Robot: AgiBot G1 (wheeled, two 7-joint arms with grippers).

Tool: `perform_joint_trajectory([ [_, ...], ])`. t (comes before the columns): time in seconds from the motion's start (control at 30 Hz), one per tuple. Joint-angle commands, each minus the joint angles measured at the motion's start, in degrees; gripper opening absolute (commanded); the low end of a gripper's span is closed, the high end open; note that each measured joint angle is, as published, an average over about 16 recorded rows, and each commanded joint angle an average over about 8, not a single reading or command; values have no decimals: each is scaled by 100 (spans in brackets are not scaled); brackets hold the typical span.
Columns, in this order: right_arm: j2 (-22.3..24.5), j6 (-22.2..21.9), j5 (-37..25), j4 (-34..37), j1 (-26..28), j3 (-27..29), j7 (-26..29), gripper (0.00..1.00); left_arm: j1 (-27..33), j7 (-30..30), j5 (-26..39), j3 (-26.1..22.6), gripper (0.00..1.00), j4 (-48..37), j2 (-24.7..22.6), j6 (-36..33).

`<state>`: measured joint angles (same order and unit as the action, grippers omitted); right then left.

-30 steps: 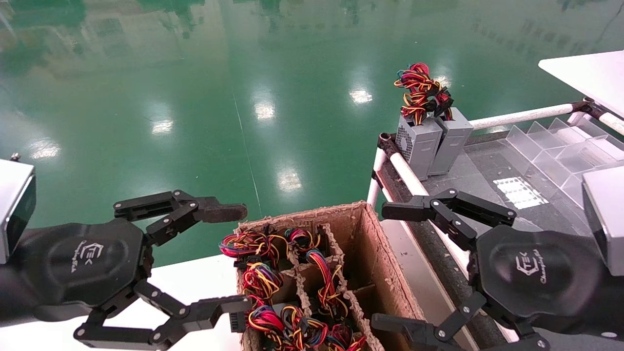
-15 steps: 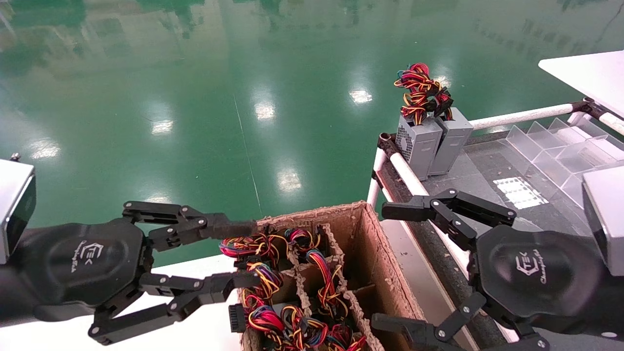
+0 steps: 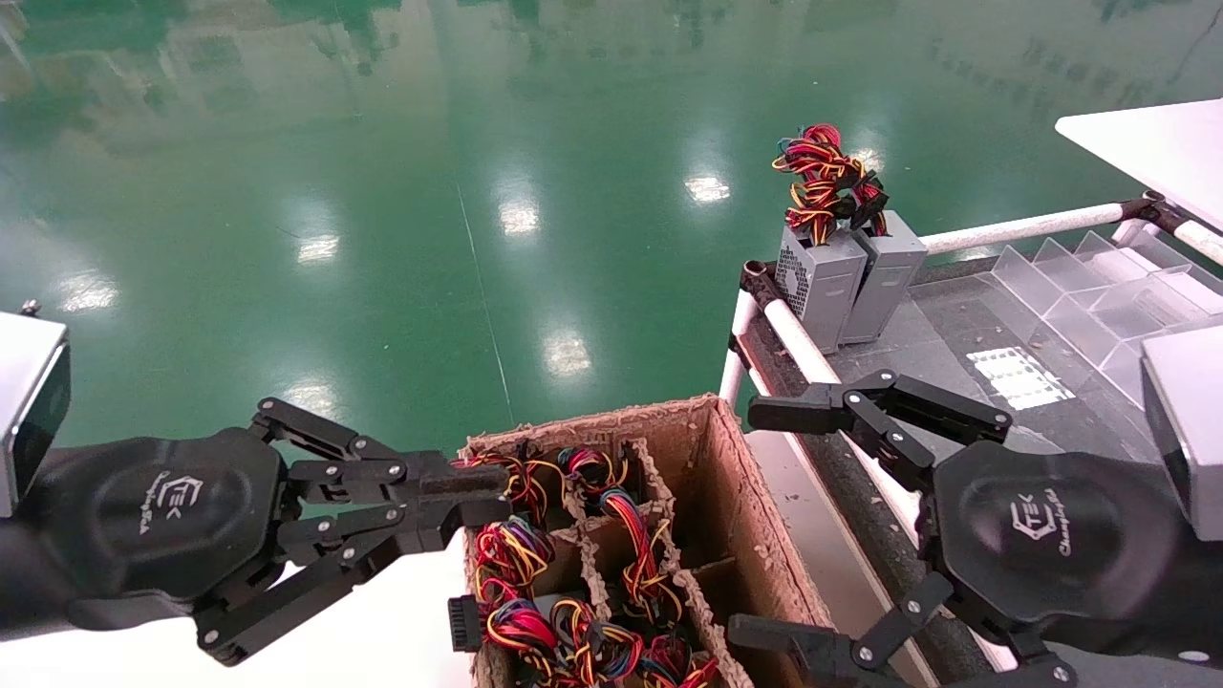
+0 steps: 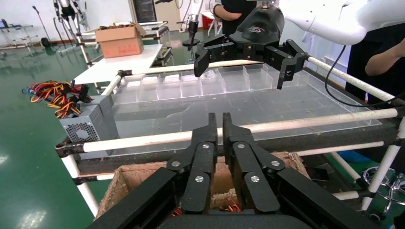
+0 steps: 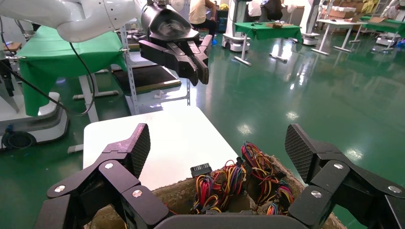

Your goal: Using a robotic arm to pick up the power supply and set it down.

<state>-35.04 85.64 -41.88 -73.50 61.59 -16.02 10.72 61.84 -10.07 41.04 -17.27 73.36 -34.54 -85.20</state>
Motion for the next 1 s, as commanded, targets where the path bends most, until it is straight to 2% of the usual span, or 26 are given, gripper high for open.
perform_joint_trajectory([
  [0.03,0,0,0,0,0,0,0,100,0,0,0,0,29,0,0,0],
  [0.2,0,0,0,0,0,0,0,100,0,0,0,0,91,0,0,0],
  [0.23,0,0,0,0,0,0,0,100,0,0,0,0,100,0,0,0],
  [0.7,27,-19,-43,46,-12,-20,38,100,0,1,0,0,100,-1,0,0],
  [1.0,45,-82,-623,169,17,-371,381,100,3,3,-1,-3,100,-4,0,-1],
])
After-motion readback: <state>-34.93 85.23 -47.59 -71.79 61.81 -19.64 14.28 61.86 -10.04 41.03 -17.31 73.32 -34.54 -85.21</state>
